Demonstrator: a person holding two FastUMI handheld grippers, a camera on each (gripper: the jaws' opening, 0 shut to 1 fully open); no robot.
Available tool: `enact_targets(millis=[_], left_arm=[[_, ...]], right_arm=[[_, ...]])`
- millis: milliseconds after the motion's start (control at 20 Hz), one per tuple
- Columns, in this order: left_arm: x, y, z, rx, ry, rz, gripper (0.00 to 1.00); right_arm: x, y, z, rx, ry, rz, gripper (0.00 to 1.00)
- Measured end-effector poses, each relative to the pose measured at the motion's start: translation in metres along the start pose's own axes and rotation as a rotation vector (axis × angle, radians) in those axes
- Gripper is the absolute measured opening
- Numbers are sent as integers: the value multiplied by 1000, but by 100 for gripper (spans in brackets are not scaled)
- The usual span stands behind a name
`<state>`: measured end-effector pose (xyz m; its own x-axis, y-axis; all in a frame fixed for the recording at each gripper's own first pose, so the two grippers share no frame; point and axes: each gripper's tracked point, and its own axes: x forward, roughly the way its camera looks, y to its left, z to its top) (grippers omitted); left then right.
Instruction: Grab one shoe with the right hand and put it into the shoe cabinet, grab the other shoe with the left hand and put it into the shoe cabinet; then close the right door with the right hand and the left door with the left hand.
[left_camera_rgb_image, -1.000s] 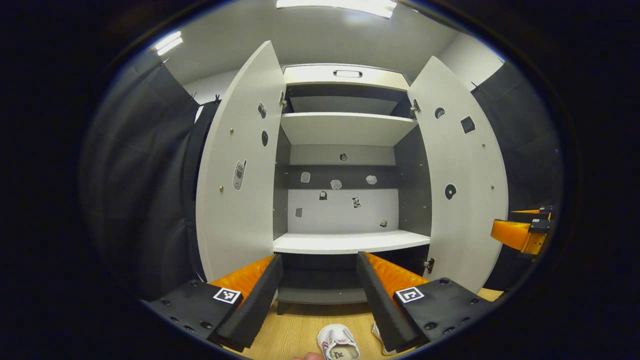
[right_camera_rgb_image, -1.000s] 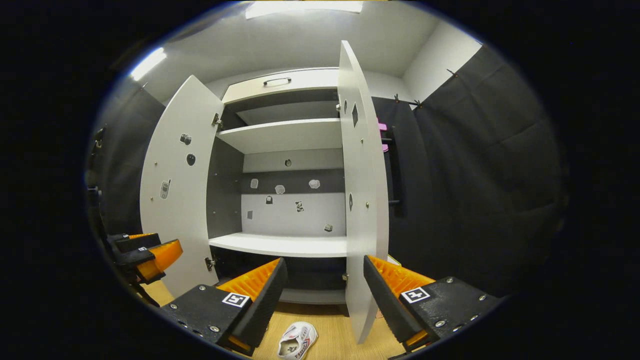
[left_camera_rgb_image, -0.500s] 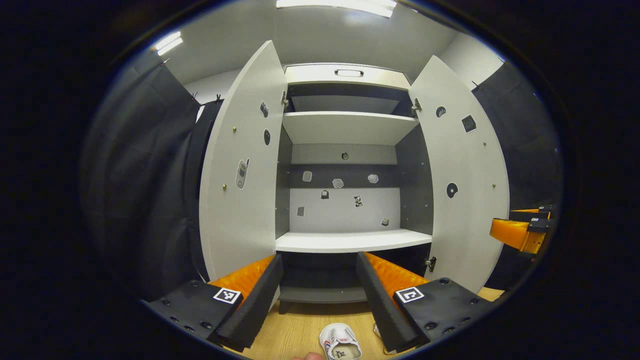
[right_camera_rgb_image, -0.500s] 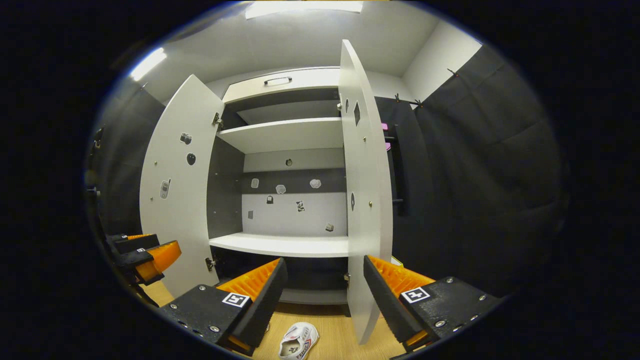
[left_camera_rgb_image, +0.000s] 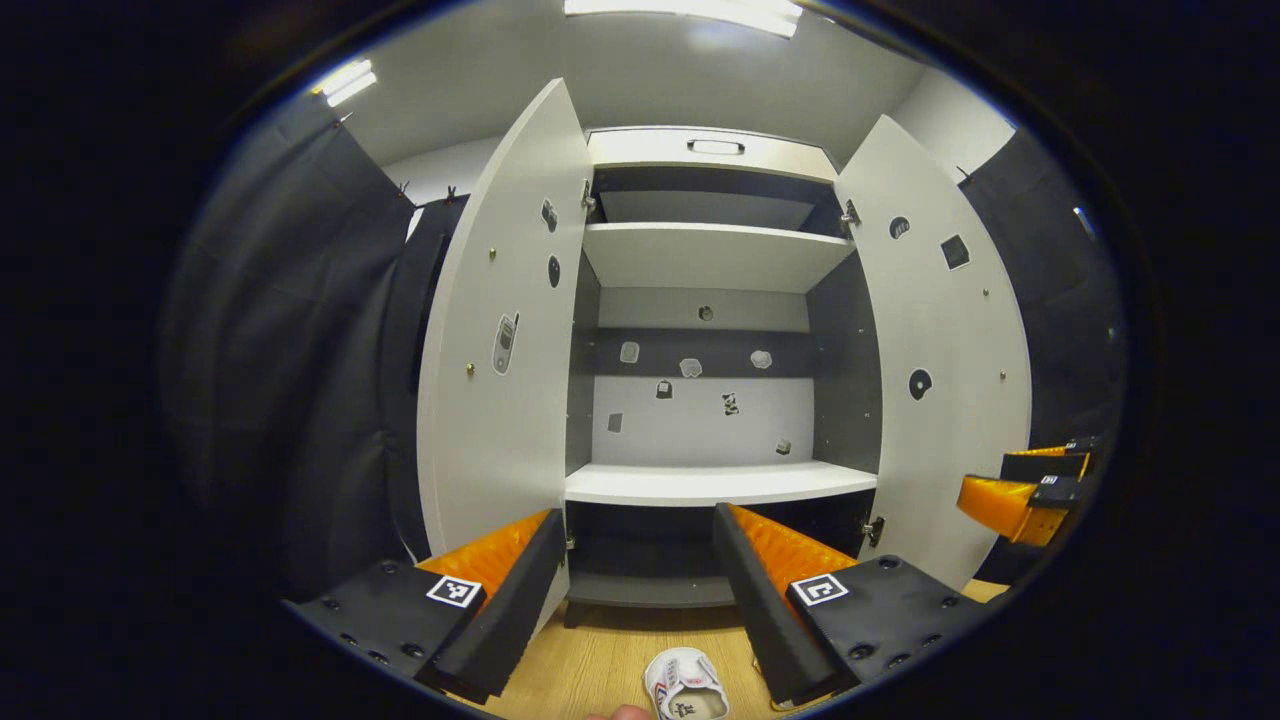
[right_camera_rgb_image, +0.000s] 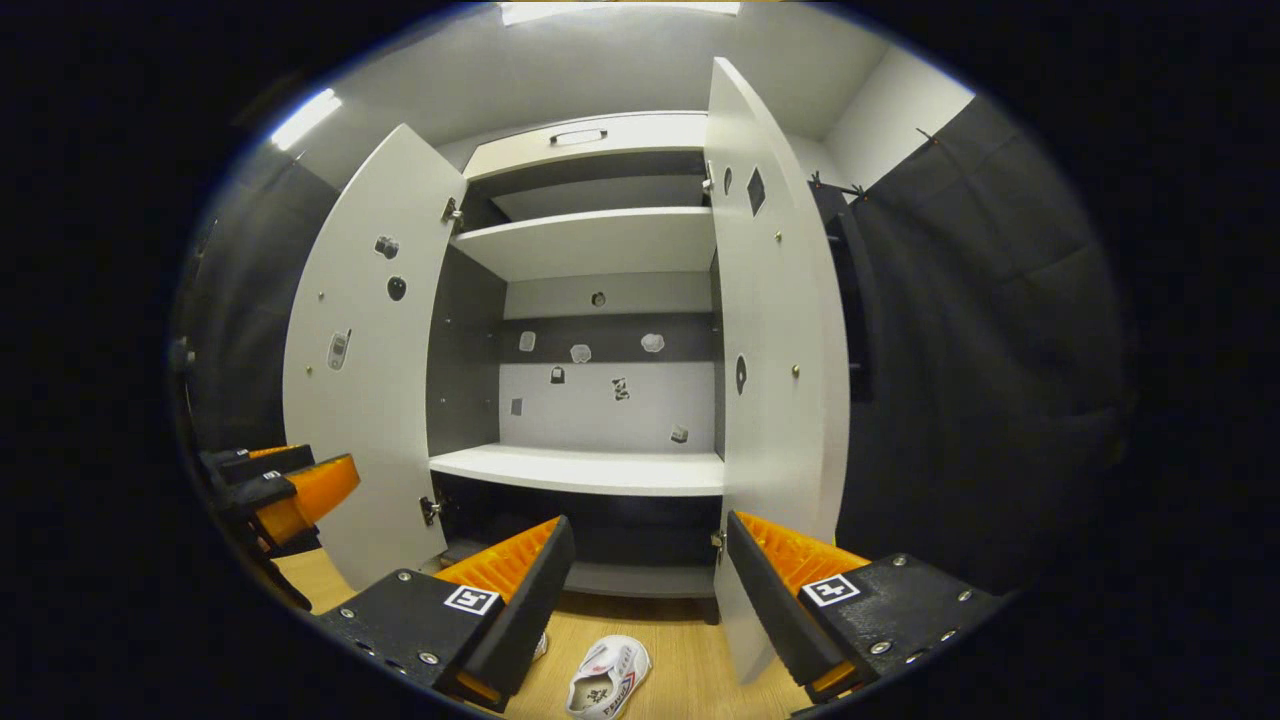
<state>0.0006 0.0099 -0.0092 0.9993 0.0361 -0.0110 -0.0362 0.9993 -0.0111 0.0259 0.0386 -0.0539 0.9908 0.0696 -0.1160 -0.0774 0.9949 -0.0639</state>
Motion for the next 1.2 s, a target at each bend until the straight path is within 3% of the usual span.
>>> enact_targets(millis=[350,500,750,850,1200], left_arm=[[-1,13,-1,-7,-5,25,96],[-3,18,-4,-8,1,40,96],[-4,23,-10,-7,21,52,96],[-5,24,-11,0,21,55,96],[-4,25,-15,10,40,60,96]], right_arm=[[30,16,-139,-46,287,30,95],[28,19,-212,-51,450,40,95],[25,8,-300,-148,615,17,95],[25,6,-322,-152,673,16,94],[65,3,-344,-93,668,-23,89]])
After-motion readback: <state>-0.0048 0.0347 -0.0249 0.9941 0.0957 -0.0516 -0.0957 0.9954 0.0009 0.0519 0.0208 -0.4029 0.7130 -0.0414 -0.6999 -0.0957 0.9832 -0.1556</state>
